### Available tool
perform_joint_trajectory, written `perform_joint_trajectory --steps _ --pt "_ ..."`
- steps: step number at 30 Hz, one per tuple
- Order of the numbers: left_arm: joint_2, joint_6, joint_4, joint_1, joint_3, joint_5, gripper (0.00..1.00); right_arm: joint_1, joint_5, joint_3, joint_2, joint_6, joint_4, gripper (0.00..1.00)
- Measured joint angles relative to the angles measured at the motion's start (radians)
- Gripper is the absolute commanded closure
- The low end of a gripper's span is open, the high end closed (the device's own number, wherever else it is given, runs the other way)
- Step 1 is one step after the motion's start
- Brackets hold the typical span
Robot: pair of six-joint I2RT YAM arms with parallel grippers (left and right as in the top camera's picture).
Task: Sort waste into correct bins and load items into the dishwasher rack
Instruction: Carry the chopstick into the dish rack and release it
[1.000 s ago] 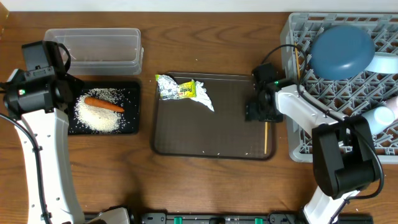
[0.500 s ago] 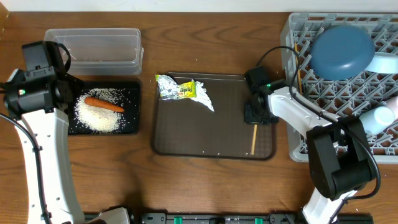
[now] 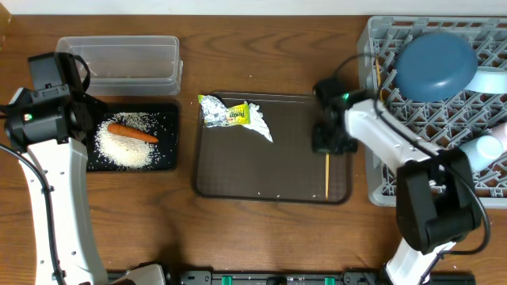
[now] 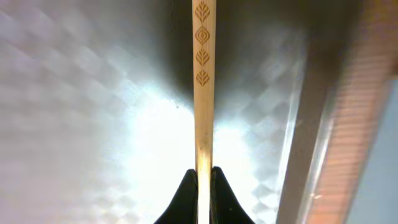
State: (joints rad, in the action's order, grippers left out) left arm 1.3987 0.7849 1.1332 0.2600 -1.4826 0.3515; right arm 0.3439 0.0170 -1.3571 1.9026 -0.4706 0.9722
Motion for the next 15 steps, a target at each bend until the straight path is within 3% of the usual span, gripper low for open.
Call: perform_joint_trajectory --steps 7,15 --pt "0.000 0.000 0.000 0.000 0.000 0.000 0.00 -0.136 -0.011 -0.329 -0.106 0.086 0.086 0.98" --pt "0.000 0.000 0.000 0.000 0.000 0.000 0.01 -0.333 -0.041 -0.425 -0.164 0.235 0.027 0.99"
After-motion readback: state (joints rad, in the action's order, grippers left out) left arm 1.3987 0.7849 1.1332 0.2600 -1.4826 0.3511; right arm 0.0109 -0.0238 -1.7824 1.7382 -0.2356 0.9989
